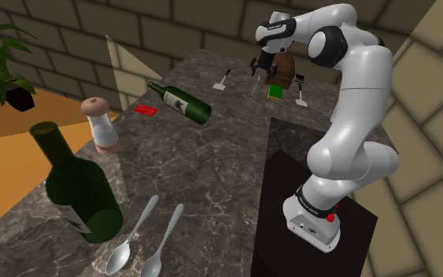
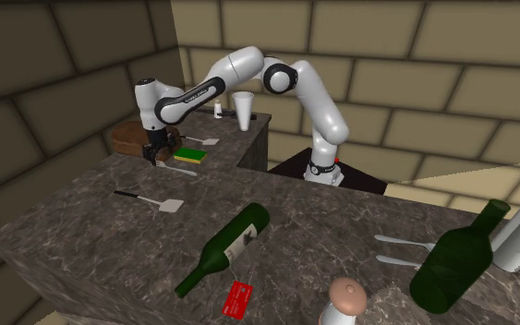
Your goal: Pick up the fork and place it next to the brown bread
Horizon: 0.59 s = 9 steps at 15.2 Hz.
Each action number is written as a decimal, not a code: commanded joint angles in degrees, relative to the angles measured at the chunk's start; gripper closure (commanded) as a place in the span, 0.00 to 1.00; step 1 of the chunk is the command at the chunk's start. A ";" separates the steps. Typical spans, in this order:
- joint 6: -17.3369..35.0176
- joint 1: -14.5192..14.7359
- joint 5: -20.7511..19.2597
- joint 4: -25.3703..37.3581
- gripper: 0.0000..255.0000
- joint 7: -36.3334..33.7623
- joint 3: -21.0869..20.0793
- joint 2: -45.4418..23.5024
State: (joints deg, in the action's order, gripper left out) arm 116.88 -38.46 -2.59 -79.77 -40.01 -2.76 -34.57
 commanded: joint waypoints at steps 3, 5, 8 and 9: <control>-3.78 -0.03 0.12 1.90 0.00 0.14 -0.07 1.85; -3.79 -0.03 0.12 1.93 0.00 0.14 -0.06 1.83; -3.79 -0.03 0.12 1.93 0.00 0.14 -0.06 1.83; -3.79 -0.03 0.12 1.93 0.00 0.14 -0.06 1.83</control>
State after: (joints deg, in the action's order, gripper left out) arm 113.10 -38.49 -2.48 -77.84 -39.88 -2.83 -32.75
